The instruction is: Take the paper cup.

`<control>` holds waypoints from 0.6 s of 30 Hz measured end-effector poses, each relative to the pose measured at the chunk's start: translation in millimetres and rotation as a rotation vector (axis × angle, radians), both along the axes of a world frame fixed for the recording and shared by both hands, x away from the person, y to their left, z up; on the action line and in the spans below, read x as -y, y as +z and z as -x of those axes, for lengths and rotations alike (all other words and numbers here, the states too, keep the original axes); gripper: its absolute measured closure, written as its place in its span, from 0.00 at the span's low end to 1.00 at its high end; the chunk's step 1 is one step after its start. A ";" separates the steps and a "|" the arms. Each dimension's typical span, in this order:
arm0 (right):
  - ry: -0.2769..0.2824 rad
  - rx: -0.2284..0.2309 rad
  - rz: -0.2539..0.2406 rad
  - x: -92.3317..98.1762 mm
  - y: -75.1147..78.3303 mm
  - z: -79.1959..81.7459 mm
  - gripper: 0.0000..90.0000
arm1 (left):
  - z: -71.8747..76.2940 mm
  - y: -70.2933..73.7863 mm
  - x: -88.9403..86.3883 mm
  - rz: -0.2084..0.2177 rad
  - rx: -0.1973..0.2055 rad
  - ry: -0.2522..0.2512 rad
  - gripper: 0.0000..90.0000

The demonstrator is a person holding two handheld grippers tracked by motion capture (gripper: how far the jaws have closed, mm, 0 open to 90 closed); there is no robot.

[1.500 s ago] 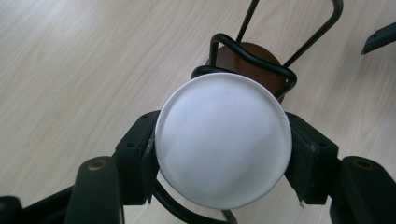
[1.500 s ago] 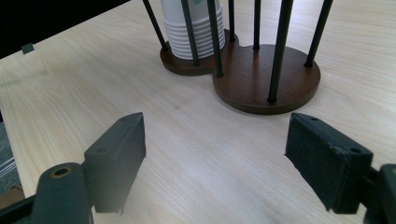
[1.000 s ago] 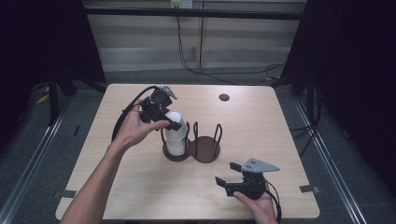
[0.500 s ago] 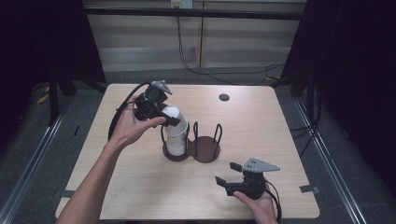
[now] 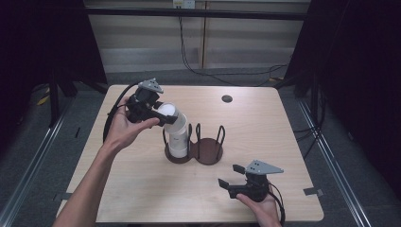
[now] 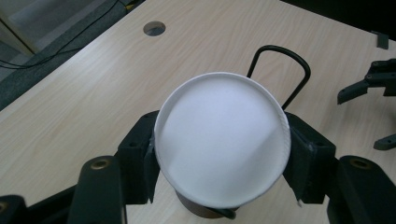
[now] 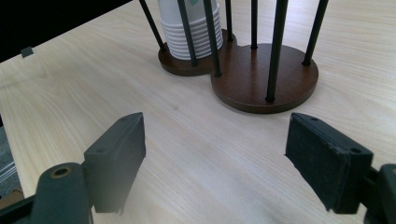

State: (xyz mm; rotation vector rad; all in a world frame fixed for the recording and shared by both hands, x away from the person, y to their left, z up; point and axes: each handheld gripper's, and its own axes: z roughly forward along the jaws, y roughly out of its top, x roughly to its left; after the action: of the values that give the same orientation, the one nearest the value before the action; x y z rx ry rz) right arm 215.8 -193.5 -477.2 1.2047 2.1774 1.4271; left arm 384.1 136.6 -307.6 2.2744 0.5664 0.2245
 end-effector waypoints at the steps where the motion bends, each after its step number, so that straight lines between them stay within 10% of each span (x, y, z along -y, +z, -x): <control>1: -0.001 0.000 -0.001 0.2 0.0 -0.1 0.22 | 2.5 0.7 -1.2 0.010 0.009 0.002 0.42; 18: -0.001 0.000 -0.009 0.4 -0.2 -1.0 0.21 | 24.9 -0.3 -35.2 0.164 0.010 0.009 0.42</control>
State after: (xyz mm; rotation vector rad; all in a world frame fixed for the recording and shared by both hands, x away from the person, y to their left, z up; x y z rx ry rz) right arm 216.8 -193.9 -477.4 1.2082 2.1720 1.4388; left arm 359.2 171.8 -307.8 2.1117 0.5695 0.1867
